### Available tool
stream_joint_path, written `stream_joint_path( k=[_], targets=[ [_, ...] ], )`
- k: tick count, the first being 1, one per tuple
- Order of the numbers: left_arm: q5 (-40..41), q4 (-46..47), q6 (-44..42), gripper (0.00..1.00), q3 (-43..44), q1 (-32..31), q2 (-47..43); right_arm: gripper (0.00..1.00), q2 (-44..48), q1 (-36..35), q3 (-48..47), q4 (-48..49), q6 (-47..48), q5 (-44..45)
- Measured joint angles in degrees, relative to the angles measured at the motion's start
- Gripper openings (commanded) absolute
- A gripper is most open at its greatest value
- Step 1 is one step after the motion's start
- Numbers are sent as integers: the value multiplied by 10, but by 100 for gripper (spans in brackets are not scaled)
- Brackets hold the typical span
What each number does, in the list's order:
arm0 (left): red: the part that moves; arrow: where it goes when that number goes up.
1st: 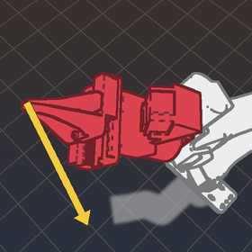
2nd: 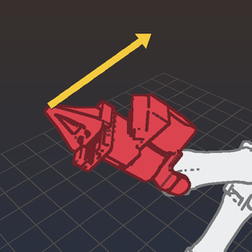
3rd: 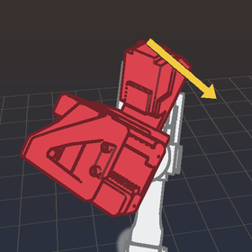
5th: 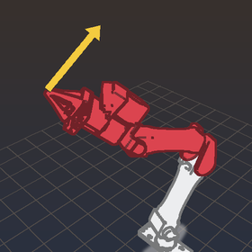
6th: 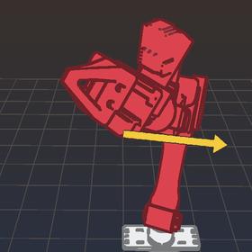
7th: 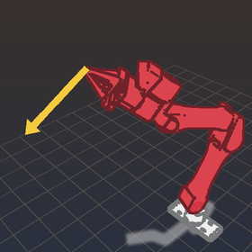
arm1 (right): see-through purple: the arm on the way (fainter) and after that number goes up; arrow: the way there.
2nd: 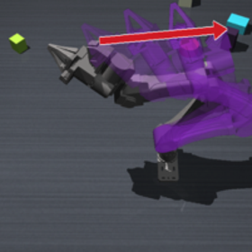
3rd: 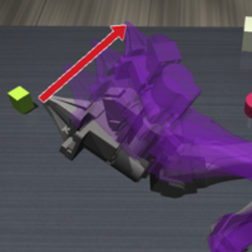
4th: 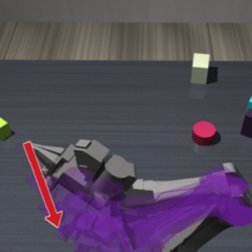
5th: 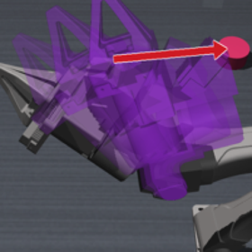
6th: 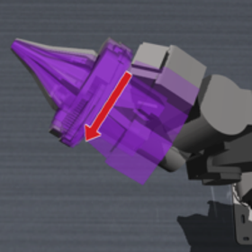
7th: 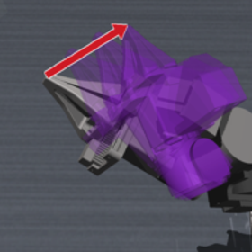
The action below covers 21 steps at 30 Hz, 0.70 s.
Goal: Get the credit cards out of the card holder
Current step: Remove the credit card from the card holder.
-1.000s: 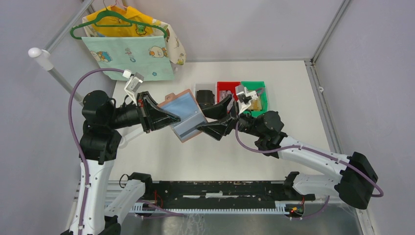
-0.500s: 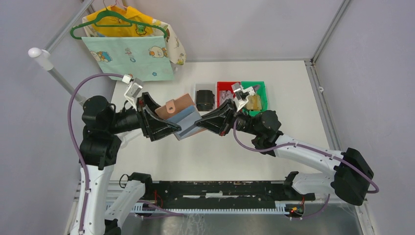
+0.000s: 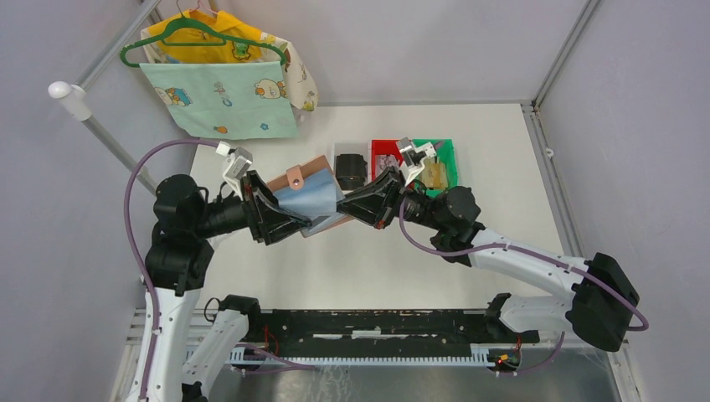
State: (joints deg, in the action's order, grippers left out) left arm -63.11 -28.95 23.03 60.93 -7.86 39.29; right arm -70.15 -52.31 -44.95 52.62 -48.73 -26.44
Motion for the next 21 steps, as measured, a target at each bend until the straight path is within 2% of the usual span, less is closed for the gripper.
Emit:
stream_joint_path(
  k=[4,10,15,21],
  targets=[
    [18,-3,-17,72,1,0,2,0,-1,2,0,-4,-4,3],
    [2,-29,-76,85,1,0,-13,0,-1,3,-3,-24,-22,21],
    [-10,-72,-150,86,0,0,-33,0,-11,6,-51,-97,-38,28],
    [33,-70,-172,83,-9,0,-38,0,-16,6,-96,-172,-39,24]
  ],
)
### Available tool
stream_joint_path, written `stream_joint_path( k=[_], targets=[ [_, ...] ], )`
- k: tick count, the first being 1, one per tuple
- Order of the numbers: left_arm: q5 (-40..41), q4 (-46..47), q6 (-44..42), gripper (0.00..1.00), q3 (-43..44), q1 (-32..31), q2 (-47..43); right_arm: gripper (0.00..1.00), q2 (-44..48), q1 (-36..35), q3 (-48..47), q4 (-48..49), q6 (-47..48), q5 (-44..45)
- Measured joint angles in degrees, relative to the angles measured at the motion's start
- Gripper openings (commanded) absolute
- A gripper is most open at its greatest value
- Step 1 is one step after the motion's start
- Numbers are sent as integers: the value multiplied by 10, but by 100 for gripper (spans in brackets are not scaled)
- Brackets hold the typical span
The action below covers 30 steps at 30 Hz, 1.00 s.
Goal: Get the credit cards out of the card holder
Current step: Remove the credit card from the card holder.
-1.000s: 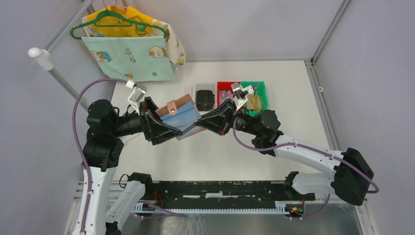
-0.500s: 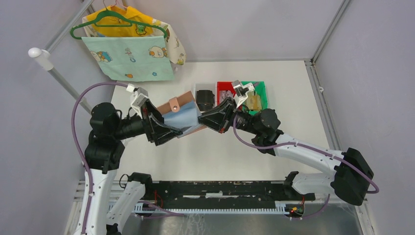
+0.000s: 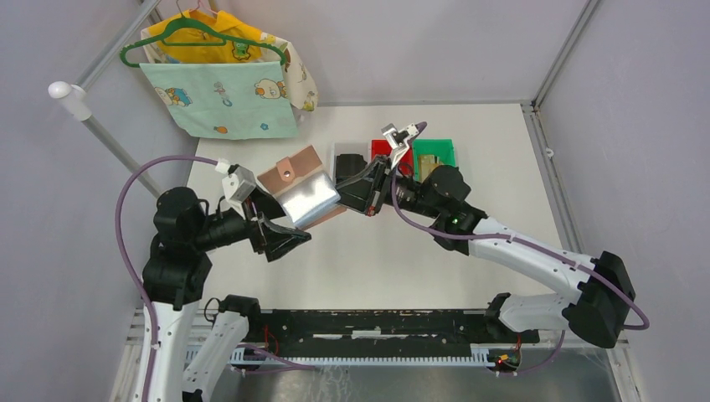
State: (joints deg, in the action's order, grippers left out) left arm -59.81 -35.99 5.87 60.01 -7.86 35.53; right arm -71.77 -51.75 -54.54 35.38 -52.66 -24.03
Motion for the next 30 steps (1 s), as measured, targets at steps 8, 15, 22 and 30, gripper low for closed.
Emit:
stream_joint_path(
  k=[8,15,22,30],
  targets=[
    [87,37,1,79,-33,0,-10,0,-13,-4,-45,-125,17,-9],
    [159,56,0,75,-45,0,-23,0,-22,-15,-104,-259,67,13],
    [236,73,-12,99,-73,0,-37,0,-59,-22,-221,-462,173,89],
    [217,74,-13,100,-116,0,-6,0,-160,-26,-317,-727,323,220]
  ],
)
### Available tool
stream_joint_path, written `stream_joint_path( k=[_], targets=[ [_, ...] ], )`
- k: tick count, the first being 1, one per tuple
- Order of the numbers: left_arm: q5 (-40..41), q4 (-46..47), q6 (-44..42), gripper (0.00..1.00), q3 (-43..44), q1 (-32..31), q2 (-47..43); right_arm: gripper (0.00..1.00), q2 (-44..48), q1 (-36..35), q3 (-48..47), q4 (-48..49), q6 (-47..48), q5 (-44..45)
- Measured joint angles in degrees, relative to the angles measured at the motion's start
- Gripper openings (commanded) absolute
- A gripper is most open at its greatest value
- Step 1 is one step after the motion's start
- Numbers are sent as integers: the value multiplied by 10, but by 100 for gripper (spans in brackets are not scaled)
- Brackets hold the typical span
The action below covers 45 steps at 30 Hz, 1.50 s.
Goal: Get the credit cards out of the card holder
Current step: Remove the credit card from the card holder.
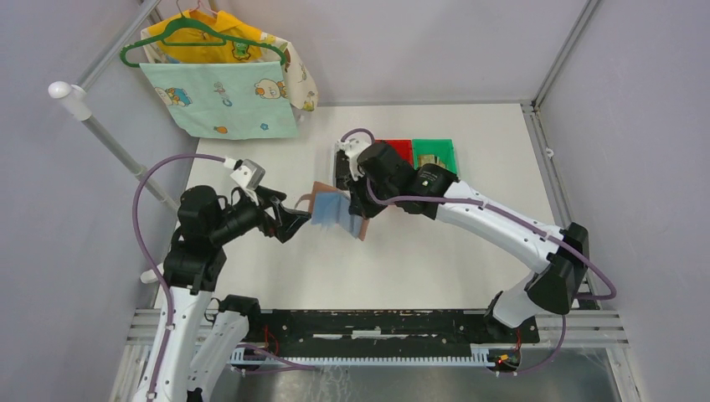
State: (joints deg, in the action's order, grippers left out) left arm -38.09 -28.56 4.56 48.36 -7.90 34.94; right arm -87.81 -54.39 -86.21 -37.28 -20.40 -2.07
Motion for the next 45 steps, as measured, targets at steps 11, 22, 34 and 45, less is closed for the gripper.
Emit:
stream_joint_path(
  k=[11,22,34,45],
  targets=[
    [-61,-1,-1,100,0,0,12,0,-22,-1,-49,-140,54,45],
    [-93,24,44,100,-22,0,11,0,-76,-1,-178,-158,49,-13],
    [-7,34,114,100,-68,0,-7,0,-71,17,-177,-82,-24,-104],
    [44,38,210,100,-64,0,11,0,10,28,-103,51,-92,-155]
  ],
)
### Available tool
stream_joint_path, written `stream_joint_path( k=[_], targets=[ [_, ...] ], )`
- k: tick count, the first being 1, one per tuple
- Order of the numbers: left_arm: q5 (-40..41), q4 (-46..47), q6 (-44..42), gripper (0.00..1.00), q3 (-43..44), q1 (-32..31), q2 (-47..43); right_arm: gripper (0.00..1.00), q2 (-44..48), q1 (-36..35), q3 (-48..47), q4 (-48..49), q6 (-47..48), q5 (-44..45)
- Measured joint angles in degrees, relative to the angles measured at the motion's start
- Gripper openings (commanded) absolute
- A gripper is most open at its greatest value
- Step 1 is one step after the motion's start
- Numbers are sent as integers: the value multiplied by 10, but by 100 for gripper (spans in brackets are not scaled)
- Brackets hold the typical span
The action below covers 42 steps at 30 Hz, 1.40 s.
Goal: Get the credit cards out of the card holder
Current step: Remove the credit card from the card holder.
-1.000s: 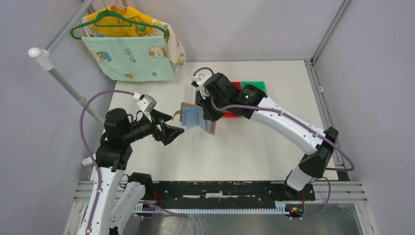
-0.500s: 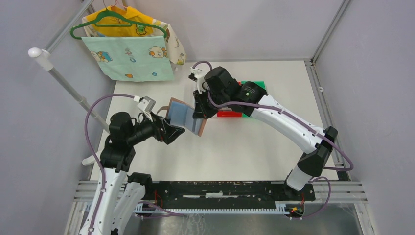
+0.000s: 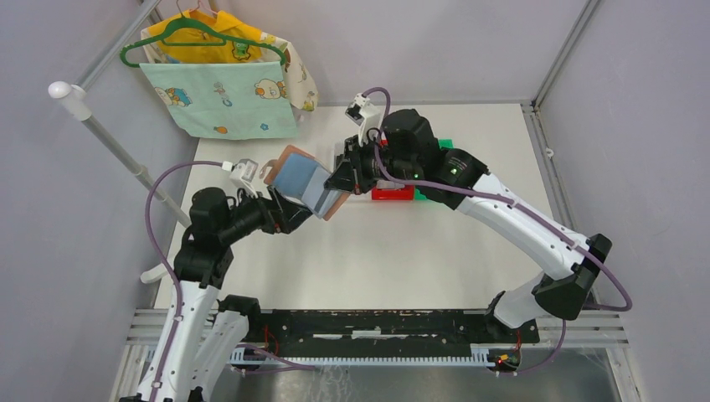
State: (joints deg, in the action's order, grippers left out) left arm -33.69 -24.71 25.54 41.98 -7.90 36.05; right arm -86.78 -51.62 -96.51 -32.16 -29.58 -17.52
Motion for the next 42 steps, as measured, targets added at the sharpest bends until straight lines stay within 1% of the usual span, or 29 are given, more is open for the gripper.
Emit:
stream_joint_path(
  k=[4,10,15,17,19,22,24,25,27,29,31,32,34,36,39,42],
  targets=[
    [-43,24,56,100,-1,2,-4,0,40,8,57,60,-20,-9],
    [-161,132,139,99,-6,7,-12,0,86,11,82,125,-45,-31],
    [-254,195,158,97,-6,7,-12,0,94,6,83,156,-66,-67],
    [-291,193,145,97,-3,7,-9,0,94,3,86,161,-72,-78],
    [-329,164,108,97,10,7,1,0,94,1,90,162,-77,-83],
    [-391,40,-23,98,80,3,39,0,90,-1,95,159,-73,-76],
    [-424,-67,-138,98,148,0,76,0,82,0,98,151,-70,-68],
    [-433,-104,-178,99,170,0,87,0,78,1,98,148,-70,-66],
    [-449,-218,-299,100,204,4,117,0,74,1,99,146,-70,-68],
    [-474,-339,-429,100,228,12,154,0,74,-3,99,135,-65,-64],
    [-497,-424,-520,100,237,32,182,0,72,-5,99,122,-61,-55],
    [-506,-458,-556,100,236,56,196,0,71,-7,97,112,-56,-47],
    [-509,-503,-610,100,237,114,208,0,55,-15,65,57,-35,-15],
    [-508,-535,-652,100,242,157,206,0,21,-26,-1,-9,-5,33],
    [-502,-562,-691,100,267,184,202,0,-24,-41,-92,-88,38,103],
    [-488,-557,-694,100,289,201,209,0,-33,-50,-119,-143,76,170]
  ],
)
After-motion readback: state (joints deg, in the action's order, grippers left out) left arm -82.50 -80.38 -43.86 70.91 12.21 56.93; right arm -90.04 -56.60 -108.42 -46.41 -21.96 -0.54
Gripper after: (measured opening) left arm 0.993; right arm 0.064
